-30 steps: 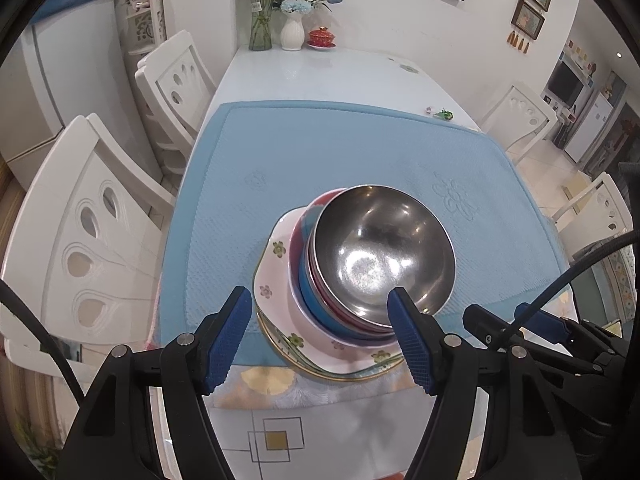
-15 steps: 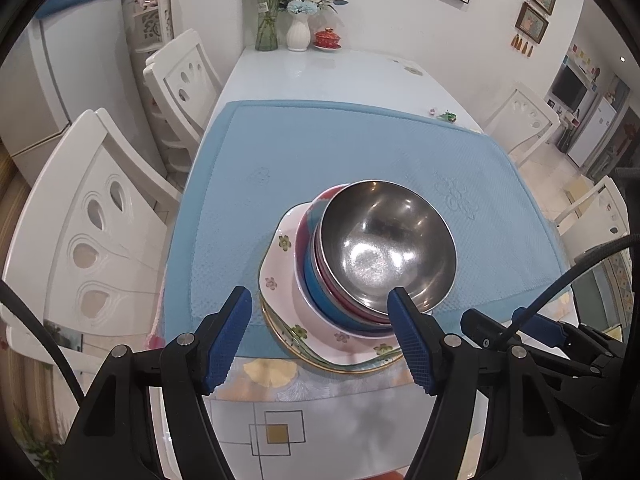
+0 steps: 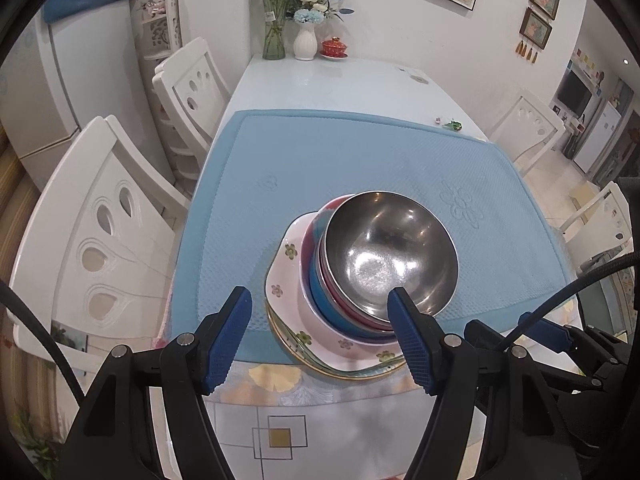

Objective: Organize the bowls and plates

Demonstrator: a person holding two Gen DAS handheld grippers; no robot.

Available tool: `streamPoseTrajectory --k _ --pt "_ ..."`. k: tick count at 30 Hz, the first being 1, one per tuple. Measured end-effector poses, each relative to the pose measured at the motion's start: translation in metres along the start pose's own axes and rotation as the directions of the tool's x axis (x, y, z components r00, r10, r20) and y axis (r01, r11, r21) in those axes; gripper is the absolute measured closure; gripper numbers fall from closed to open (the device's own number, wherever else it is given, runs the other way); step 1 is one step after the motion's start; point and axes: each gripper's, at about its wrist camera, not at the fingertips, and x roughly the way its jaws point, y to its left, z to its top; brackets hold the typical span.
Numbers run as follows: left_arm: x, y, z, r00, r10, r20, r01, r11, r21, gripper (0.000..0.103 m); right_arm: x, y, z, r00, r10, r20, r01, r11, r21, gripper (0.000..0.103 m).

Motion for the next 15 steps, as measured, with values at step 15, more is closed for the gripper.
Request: streamPoseTrajectory --k 15 --pt "0.002 0.0014 0.0079 1.0 0.002 0.019 -0.003 1.0 0.02 0.034 0.004 -0.0015 0.0045 1.0 -0.006 -0.003 0.006 1.0 0.013 0.046"
